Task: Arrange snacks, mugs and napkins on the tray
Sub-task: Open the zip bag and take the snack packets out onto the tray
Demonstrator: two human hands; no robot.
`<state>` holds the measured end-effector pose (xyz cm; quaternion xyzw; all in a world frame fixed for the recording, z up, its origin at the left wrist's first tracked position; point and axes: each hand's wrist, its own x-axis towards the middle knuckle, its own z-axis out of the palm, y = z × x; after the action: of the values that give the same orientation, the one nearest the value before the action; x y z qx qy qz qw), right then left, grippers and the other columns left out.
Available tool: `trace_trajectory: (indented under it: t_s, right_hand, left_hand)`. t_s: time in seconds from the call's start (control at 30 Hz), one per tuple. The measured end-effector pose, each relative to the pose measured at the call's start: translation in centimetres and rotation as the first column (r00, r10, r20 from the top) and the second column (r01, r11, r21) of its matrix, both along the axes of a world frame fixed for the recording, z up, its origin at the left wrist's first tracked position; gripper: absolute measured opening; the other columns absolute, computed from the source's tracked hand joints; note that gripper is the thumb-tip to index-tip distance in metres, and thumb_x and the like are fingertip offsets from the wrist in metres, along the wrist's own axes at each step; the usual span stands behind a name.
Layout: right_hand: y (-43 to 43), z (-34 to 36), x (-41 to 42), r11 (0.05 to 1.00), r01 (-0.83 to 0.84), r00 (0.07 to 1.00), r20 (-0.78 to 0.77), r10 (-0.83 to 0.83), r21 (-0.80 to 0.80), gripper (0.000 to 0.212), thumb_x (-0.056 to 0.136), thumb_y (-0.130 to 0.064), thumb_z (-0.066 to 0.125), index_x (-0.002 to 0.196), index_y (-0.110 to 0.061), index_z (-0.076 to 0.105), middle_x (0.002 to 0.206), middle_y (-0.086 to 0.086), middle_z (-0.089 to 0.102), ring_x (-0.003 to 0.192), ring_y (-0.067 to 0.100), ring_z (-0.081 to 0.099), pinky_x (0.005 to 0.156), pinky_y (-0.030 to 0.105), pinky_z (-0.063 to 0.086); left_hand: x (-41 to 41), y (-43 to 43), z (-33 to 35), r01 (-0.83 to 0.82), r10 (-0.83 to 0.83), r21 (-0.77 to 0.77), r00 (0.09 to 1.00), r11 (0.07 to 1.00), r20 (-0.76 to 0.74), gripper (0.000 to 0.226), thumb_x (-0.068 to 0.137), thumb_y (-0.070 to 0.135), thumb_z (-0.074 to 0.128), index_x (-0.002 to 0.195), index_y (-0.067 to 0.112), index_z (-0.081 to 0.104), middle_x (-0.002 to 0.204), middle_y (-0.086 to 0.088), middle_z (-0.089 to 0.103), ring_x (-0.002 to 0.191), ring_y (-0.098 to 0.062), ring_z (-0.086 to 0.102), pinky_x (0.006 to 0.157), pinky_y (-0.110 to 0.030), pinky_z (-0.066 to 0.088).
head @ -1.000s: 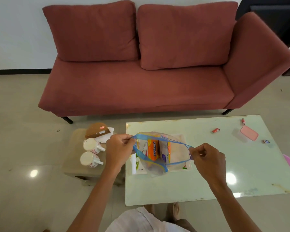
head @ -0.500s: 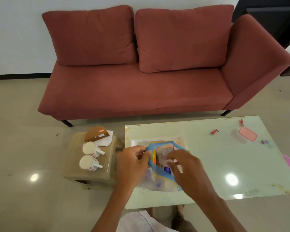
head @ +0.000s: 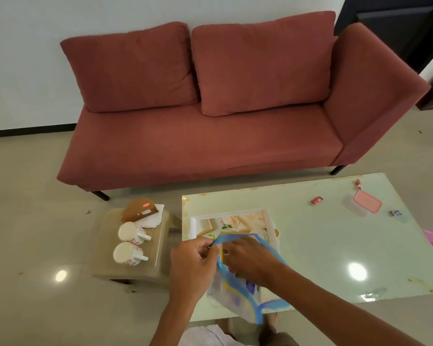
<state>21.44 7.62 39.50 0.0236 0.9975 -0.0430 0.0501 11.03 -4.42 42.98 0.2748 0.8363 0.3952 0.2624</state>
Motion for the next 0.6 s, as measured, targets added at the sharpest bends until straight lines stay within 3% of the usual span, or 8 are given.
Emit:
trace_trajectory:
  t_s: [0.1, 0.2, 0.23, 0.3, 0.37, 0.4, 0.5, 0.6]
  right_hand:
    - [0.7, 0.9, 1.5, 1.0, 0.021, 0.999, -0.047, -0.02, 0.007, 0.015, 0.06, -0.015, 0.08, 0.063, -0.024, 0.068, 0.066, -0.005, 0.063, 0.06, 0.015, 0.064, 0.048, 0.025, 0.05]
    - [1.3, 3.6, 4.2, 0.993, 0.103, 0.971, -0.21, -0.114, -0.063, 0.026, 0.049, -0.009, 0.083, 0.064, -0.02, 0.064, 0.065, -0.004, 0.063, 0.056, 0.016, 0.063, 0.043, 0.023, 0.045]
    - [1.7, 4.5, 5.2, 0.985, 0.148, 0.95, -0.264, -0.167, -0.089, 0.027, 0.05, -0.014, 0.086, 0.063, -0.021, 0.063, 0.063, -0.006, 0.062, 0.053, 0.015, 0.061, 0.041, 0.022, 0.042]
    - [2.5, 6.0, 7.1, 0.946, 0.27, 0.887, -0.335, -0.317, -0.179, 0.026, 0.072, -0.039, 0.079, 0.065, -0.022, 0.061, 0.063, -0.008, 0.062, 0.051, 0.015, 0.059, 0.041, 0.023, 0.041]
    - [3.7, 7.2, 8.9, 0.829, 0.421, 0.809, -0.262, -0.527, -0.367, 0.043, 0.086, -0.063, 0.051, 0.074, -0.023, 0.06, 0.068, -0.008, 0.064, 0.057, 0.012, 0.058, 0.05, 0.029, 0.047]
    - [4.5, 7.6, 9.7, 0.732, 0.472, 0.762, -0.191, -0.619, -0.491, 0.047, 0.085, -0.068, 0.047, 0.078, -0.024, 0.061, 0.07, -0.01, 0.066, 0.061, 0.012, 0.059, 0.053, 0.028, 0.048]
    - [6.8, 7.9, 11.7, 0.414, 0.468, 0.598, -0.066, -0.799, -0.78, 0.04, 0.081, -0.066, 0.057, 0.077, -0.026, 0.064, 0.069, -0.019, 0.069, 0.063, 0.004, 0.065, 0.05, 0.017, 0.048]
    - [8.6, 7.1, 12.8, 0.2, 0.432, 0.494, 0.045, -0.868, -0.879, 0.04, 0.075, -0.064, 0.055, 0.079, -0.026, 0.066, 0.071, -0.028, 0.069, 0.069, -0.005, 0.068, 0.051, 0.009, 0.049]
  left_hand:
    - [0.6, 0.5, -0.2, -0.011, 0.01, -0.027, 0.999, 1.0, -0.034, 0.014, 0.091, 0.018, 0.068, 0.086, 0.013, 0.079, 0.069, 0.003, 0.076, 0.063, -0.015, 0.073, 0.06, -0.043, 0.062]
    - [1.1, 1.1, -0.2, -0.035, 0.03, -0.077, 0.997, 0.996, -0.064, 0.016, 0.091, 0.024, 0.068, 0.081, 0.019, 0.079, 0.066, 0.008, 0.076, 0.058, -0.007, 0.072, 0.058, -0.04, 0.061]
    - [1.3, 1.4, -0.2, -0.053, 0.047, -0.088, 0.997, 0.995, -0.064, 0.017, 0.091, 0.024, 0.067, 0.079, 0.022, 0.078, 0.065, 0.009, 0.075, 0.058, -0.005, 0.071, 0.058, -0.04, 0.061]
    - [1.6, 1.7, -0.3, -0.081, 0.078, -0.087, 0.996, 0.993, -0.042, 0.016, 0.092, 0.023, 0.067, 0.081, 0.022, 0.079, 0.066, 0.008, 0.076, 0.061, -0.008, 0.072, 0.062, -0.041, 0.062]
    - [2.2, 2.2, -0.3, -0.105, 0.102, -0.084, 0.994, 0.991, -0.037, 0.017, 0.092, 0.022, 0.067, 0.08, 0.024, 0.079, 0.065, 0.005, 0.076, 0.062, -0.014, 0.073, 0.065, -0.042, 0.063]
    - [2.6, 2.4, -0.4, -0.115, 0.111, -0.085, 0.993, 0.99, -0.046, 0.018, 0.092, 0.022, 0.067, 0.079, 0.025, 0.078, 0.065, 0.004, 0.076, 0.061, -0.014, 0.074, 0.065, -0.043, 0.063]
    - [3.6, 3.0, -0.5, -0.163, 0.158, -0.076, 0.985, 0.984, -0.066, 0.017, 0.091, 0.015, 0.066, 0.08, 0.018, 0.079, 0.066, 0.001, 0.076, 0.063, -0.019, 0.074, 0.065, -0.045, 0.063]
    - [4.2, 3.4, -0.6, -0.238, 0.234, -0.082, 0.971, 0.968, -0.056, 0.017, 0.09, 0.015, 0.067, 0.079, 0.018, 0.079, 0.069, -0.001, 0.076, 0.068, -0.022, 0.073, 0.069, -0.046, 0.062]
